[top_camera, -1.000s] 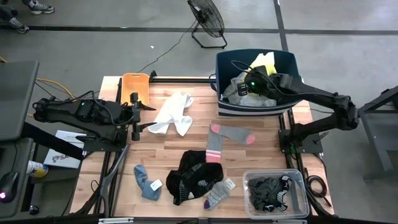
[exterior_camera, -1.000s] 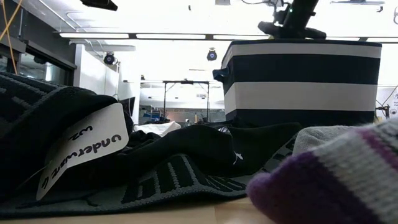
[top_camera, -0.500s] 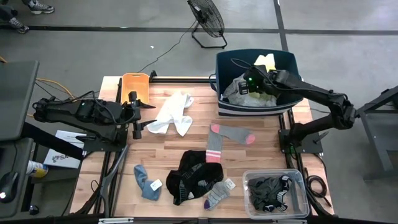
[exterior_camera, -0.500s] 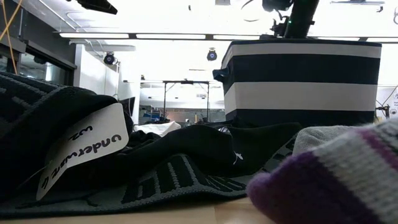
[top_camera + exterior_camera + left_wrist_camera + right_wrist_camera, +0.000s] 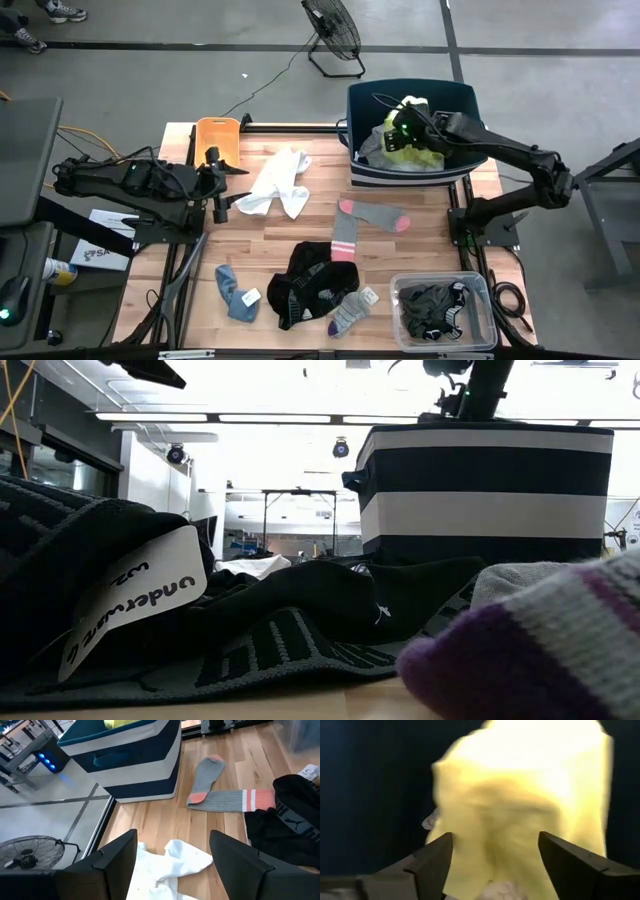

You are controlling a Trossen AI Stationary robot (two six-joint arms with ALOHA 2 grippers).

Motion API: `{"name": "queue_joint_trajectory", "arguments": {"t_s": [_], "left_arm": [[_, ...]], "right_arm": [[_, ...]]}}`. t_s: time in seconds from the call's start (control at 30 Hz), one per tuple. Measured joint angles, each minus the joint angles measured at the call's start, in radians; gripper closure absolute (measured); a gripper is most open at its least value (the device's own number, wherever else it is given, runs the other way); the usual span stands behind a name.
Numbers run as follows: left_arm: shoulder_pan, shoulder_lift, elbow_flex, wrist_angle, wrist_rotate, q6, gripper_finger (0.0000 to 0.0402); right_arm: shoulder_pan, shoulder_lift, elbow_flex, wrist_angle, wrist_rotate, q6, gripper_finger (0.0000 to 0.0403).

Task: Pick & Place Cloths
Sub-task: Put the yellow shirt into the blue bin, then put the white boxers into the transparent bin

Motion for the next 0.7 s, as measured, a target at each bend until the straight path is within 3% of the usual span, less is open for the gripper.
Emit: {"name": "queue_joint_trajectory", "arguments": {"t_s": [0.13, 0.33, 0.7], "left_arm": [[0.000, 0.001, 0.000, -0.014, -0.042, -0.020, 0.0158], [0.001, 0.052, 0.000, -0.027, -0.128, -0.033, 0.0158], [0.020, 0.289, 0.000, -0.041, -0.185, -0.034, 0.0158]], "right_arm": [[0.003, -0.028, 0.000, 0.010, -0.004, 0.003, 0.0092], [0.043, -0.074, 0.000, 0.053, -0.006, 0.016, 0.0090], [0.165, -0.093, 0.000, 0.124, -0.009, -0.021, 0.0092]]}}
